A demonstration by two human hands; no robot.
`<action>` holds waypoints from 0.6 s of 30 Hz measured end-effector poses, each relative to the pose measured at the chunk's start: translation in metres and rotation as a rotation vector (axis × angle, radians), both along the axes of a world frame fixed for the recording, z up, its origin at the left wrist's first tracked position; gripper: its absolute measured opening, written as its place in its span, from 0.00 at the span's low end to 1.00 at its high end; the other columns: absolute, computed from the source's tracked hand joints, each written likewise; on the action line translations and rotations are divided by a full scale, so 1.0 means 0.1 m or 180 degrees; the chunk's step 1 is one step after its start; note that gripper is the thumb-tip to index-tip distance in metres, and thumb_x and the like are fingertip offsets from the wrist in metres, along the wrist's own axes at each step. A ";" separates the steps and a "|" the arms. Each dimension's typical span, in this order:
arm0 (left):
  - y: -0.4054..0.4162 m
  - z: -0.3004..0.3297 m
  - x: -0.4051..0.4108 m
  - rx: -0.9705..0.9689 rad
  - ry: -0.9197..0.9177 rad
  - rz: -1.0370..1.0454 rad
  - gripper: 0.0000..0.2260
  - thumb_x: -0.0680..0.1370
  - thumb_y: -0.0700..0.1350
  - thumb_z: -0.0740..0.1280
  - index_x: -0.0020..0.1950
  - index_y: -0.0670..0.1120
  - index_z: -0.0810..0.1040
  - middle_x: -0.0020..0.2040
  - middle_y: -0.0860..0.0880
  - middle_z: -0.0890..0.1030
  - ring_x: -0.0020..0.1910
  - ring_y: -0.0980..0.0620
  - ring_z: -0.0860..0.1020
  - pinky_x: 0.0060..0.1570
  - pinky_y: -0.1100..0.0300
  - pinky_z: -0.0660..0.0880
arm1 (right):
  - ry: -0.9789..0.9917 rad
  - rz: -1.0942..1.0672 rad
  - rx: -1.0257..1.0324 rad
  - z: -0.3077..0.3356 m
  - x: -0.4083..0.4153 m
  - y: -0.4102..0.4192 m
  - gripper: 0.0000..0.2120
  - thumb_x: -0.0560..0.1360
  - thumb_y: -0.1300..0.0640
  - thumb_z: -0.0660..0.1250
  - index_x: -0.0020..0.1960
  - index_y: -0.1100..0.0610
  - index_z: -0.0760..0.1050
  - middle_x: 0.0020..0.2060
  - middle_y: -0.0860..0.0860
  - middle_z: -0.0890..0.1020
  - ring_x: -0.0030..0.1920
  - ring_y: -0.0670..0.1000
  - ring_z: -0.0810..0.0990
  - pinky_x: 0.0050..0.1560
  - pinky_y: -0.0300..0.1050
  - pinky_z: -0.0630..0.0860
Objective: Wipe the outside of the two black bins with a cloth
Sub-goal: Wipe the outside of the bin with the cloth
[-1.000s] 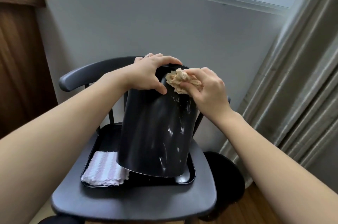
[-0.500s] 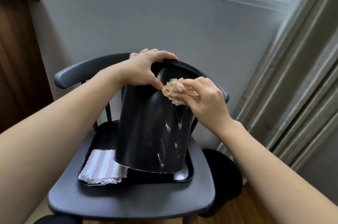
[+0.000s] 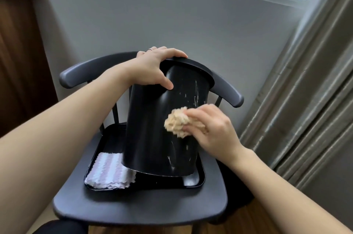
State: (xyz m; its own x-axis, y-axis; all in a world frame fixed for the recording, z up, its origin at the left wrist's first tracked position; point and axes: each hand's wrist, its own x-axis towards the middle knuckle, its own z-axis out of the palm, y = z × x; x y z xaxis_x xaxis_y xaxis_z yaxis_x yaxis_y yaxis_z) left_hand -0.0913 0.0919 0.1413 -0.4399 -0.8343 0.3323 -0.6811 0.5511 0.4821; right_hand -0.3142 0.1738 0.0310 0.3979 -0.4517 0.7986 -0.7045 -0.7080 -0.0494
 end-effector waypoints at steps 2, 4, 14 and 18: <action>0.00 0.00 0.00 -0.0011 -0.0006 0.0018 0.36 0.70 0.44 0.79 0.71 0.70 0.68 0.64 0.60 0.71 0.71 0.51 0.61 0.64 0.59 0.55 | -0.0332 -0.0184 0.0064 0.07 0.03 -0.05 0.13 0.73 0.58 0.76 0.55 0.61 0.82 0.44 0.54 0.82 0.43 0.57 0.79 0.48 0.52 0.77; 0.00 0.00 -0.01 -0.0010 -0.0014 0.0021 0.37 0.70 0.44 0.79 0.71 0.70 0.68 0.64 0.60 0.70 0.72 0.51 0.61 0.64 0.59 0.55 | -0.0407 -0.0193 0.0126 0.04 0.05 -0.02 0.12 0.73 0.58 0.76 0.55 0.61 0.82 0.44 0.53 0.81 0.43 0.56 0.79 0.48 0.52 0.77; 0.00 0.00 0.02 0.0073 0.0028 0.0050 0.36 0.71 0.44 0.78 0.71 0.71 0.68 0.64 0.61 0.69 0.70 0.49 0.61 0.65 0.58 0.56 | 0.0828 0.0493 0.0160 -0.47 -0.01 0.38 0.08 0.76 0.56 0.73 0.52 0.58 0.83 0.41 0.52 0.80 0.38 0.55 0.75 0.34 0.49 0.76; 0.00 0.00 0.00 0.0022 0.0001 0.0037 0.36 0.71 0.44 0.78 0.71 0.70 0.68 0.64 0.61 0.69 0.68 0.54 0.60 0.64 0.59 0.55 | 0.0245 0.0046 0.0007 -0.23 0.04 0.20 0.11 0.74 0.57 0.76 0.54 0.61 0.83 0.41 0.54 0.81 0.39 0.58 0.77 0.38 0.52 0.78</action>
